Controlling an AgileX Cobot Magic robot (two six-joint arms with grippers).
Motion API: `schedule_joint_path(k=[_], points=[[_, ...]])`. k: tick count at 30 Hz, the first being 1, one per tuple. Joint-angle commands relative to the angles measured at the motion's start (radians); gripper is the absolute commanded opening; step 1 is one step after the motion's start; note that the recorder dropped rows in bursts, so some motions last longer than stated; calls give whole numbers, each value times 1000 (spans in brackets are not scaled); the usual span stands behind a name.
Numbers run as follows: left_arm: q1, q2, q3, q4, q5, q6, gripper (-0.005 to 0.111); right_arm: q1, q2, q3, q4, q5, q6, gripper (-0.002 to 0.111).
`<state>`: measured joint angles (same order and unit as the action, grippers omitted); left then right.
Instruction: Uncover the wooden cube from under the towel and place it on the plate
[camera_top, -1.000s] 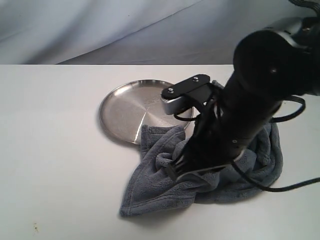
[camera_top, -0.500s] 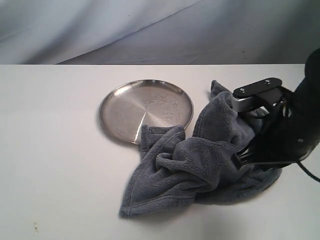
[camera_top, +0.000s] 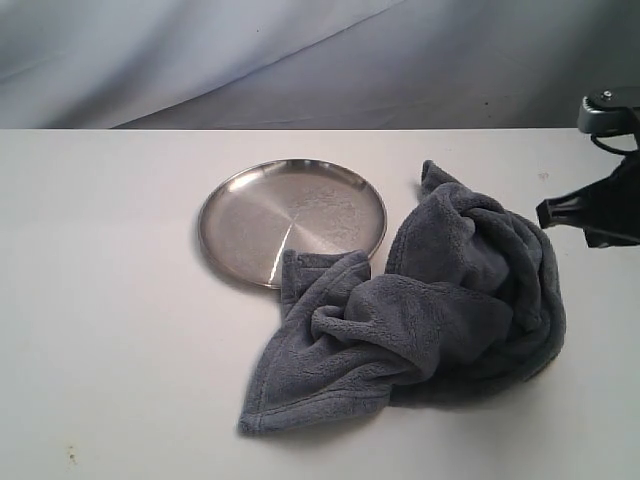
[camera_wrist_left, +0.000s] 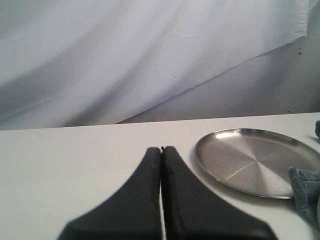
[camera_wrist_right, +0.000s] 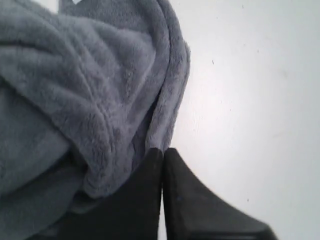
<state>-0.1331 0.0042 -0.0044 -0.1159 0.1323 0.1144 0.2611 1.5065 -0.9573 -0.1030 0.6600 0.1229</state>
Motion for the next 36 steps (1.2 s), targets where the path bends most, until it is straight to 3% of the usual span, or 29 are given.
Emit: schedule_joint_path(k=[1, 16, 26, 32, 36], points=[[-5, -4, 4, -2, 0, -3, 0, -7, 119, -137, 23, 24, 15, 0], [-5, -4, 4, -2, 0, -3, 0, 13, 450, -602, 344, 95, -87, 0], [-5, -4, 4, -2, 0, -3, 0, 232, 525, -729, 359, 138, -142, 0], [-5, -4, 4, -2, 0, -3, 0, 381, 525, -725, 321, 288, -149, 0], [-5, -4, 4, -2, 0, -3, 0, 461, 484, -628, 285, 274, -142, 0]])
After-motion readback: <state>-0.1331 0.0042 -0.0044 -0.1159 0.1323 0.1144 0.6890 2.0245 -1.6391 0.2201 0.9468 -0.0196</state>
